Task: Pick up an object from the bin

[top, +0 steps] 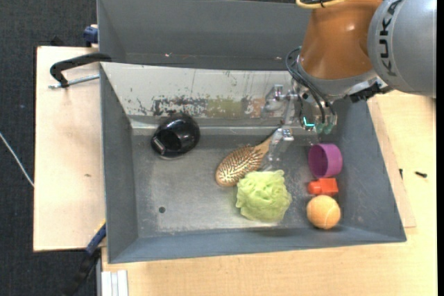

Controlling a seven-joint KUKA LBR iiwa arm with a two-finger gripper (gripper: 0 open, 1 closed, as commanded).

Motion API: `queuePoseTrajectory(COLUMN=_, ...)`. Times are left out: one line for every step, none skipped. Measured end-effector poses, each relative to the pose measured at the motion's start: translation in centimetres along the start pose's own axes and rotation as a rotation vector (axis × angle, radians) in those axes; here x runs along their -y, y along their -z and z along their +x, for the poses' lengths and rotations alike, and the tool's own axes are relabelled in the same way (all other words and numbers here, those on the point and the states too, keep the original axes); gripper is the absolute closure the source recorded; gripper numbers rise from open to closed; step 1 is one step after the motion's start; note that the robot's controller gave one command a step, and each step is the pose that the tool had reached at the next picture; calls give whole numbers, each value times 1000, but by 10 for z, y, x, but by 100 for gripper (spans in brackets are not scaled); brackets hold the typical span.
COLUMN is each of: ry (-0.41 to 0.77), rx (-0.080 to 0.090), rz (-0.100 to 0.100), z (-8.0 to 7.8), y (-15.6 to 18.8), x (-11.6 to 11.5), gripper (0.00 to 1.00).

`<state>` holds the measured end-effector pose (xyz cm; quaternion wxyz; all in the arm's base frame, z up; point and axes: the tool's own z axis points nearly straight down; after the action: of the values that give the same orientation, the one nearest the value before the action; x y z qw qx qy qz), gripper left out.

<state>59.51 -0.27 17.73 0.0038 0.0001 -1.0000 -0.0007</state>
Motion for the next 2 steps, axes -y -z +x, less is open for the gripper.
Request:
queuePoseTrajectory(ry=0, rx=9, rz=0, z=-2, y=5, x=0, gripper=0)
queuePoseTrajectory(ry=171, rx=17, rz=3, z=-2, y=-33, x=-13, gripper=0)
